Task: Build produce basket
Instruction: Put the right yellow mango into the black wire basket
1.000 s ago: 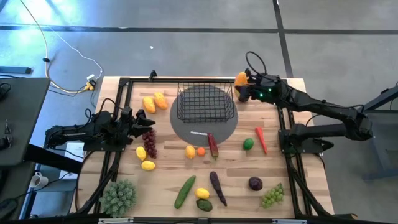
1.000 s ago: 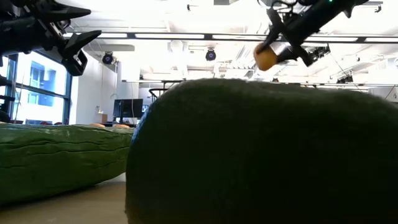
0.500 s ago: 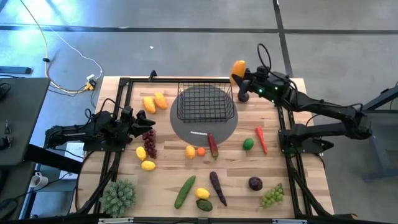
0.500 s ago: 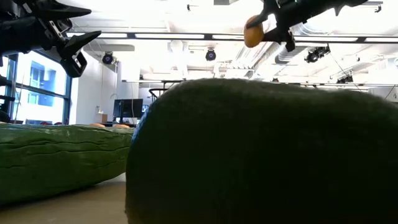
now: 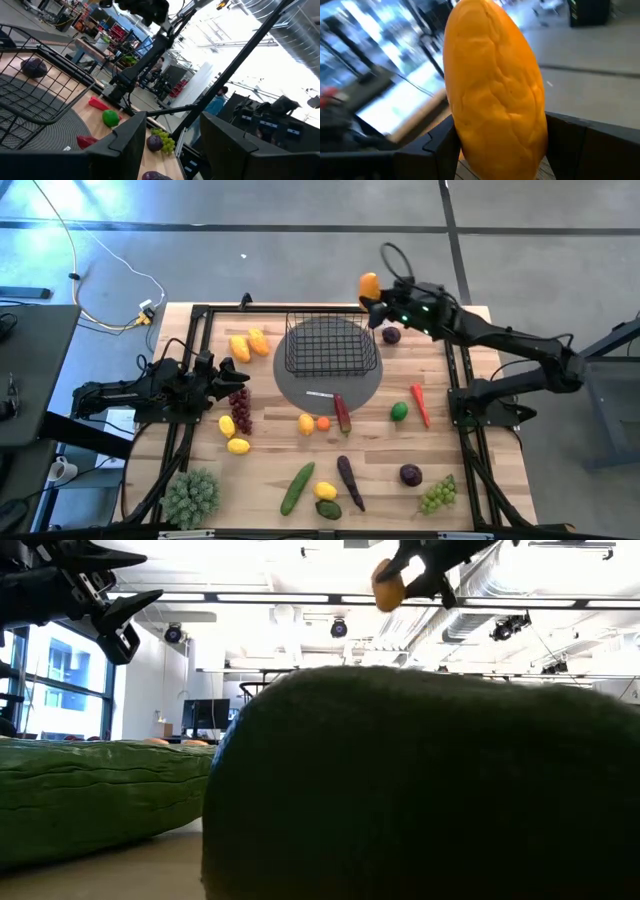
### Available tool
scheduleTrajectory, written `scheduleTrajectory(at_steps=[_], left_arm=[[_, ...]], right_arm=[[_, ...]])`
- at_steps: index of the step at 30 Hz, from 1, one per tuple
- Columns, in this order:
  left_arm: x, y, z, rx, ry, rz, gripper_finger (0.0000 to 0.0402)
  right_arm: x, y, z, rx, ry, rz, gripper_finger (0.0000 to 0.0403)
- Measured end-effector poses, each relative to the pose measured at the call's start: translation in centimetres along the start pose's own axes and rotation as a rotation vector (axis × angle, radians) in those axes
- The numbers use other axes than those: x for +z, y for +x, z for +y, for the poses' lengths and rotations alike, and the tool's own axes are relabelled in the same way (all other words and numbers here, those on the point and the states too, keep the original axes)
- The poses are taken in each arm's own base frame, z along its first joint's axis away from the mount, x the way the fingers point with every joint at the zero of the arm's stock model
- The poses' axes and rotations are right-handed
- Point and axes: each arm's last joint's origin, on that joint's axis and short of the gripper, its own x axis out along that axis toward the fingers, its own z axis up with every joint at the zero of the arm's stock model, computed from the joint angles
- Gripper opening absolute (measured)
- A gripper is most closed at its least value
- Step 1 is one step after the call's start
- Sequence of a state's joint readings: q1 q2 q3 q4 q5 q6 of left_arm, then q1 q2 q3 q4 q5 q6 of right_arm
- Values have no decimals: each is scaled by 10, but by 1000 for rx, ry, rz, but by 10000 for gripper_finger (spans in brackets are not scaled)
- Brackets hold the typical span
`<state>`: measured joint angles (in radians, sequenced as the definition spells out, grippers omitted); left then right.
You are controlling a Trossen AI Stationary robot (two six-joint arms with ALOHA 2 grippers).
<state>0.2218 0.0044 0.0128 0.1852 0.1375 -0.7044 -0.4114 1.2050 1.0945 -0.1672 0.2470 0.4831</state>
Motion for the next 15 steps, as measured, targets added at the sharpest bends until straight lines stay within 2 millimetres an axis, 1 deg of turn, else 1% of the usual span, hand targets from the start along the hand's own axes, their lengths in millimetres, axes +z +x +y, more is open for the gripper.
scheduleTrajectory(at_steps=[3, 5, 10, 15], left_arm=[[0, 0, 0, 0, 0, 0, 174], [0, 0, 0, 1, 0, 0, 174], [0, 0, 0, 1, 0, 1, 174], [0, 0, 0, 2, 0, 2, 174]], right_arm=[[2, 13, 4, -49, -35, 82, 209], [-3, 23, 5, -81, -36, 145, 209], [-20, 47, 5, -87, 1, 282, 209], [-42, 65, 0, -103, 9, 414, 209]])
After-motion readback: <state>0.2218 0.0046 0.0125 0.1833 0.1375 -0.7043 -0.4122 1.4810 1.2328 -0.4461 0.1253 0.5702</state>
